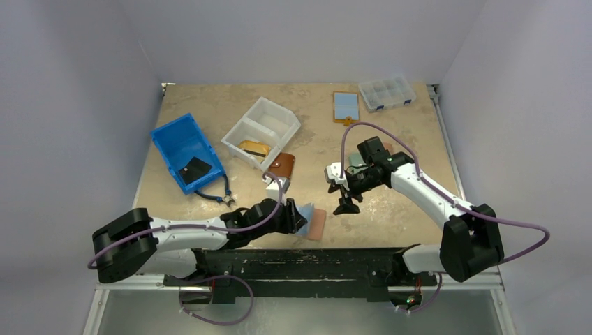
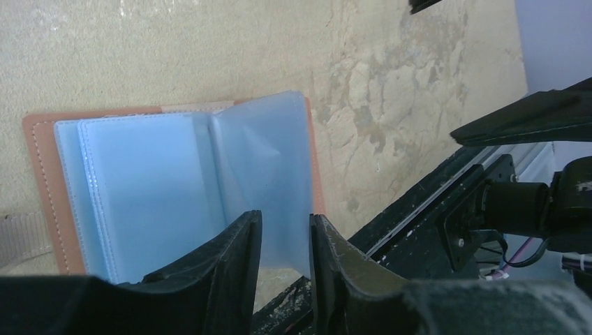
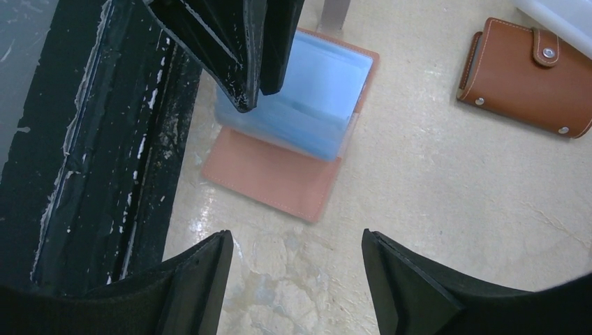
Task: Take the credit cards out of the card holder
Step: Adjust the card holder at the center of the board.
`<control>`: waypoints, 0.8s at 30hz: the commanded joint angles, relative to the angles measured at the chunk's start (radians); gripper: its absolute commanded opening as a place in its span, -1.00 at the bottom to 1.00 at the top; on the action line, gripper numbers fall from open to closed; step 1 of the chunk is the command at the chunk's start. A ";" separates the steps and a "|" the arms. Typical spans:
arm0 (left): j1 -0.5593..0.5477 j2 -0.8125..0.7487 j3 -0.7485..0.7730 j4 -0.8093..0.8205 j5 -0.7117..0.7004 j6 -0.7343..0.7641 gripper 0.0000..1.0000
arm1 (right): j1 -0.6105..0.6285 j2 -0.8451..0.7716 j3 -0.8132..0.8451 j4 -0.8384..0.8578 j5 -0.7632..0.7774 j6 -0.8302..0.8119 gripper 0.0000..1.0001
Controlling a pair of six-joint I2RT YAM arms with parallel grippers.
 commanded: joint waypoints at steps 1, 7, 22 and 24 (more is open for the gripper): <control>0.007 -0.070 0.022 -0.002 -0.013 0.003 -0.28 | 0.009 0.002 -0.007 0.017 -0.002 0.003 0.52; 0.013 -0.121 -0.001 -0.032 -0.030 -0.003 -0.26 | 0.015 0.006 -0.012 0.024 0.003 0.003 0.50; 0.016 -0.072 -0.014 -0.050 -0.057 -0.002 -0.63 | 0.116 0.036 -0.048 0.124 0.138 0.066 -0.08; 0.016 -0.055 -0.015 -0.057 -0.069 -0.004 -0.68 | 0.161 0.054 -0.052 0.129 0.171 0.056 -0.30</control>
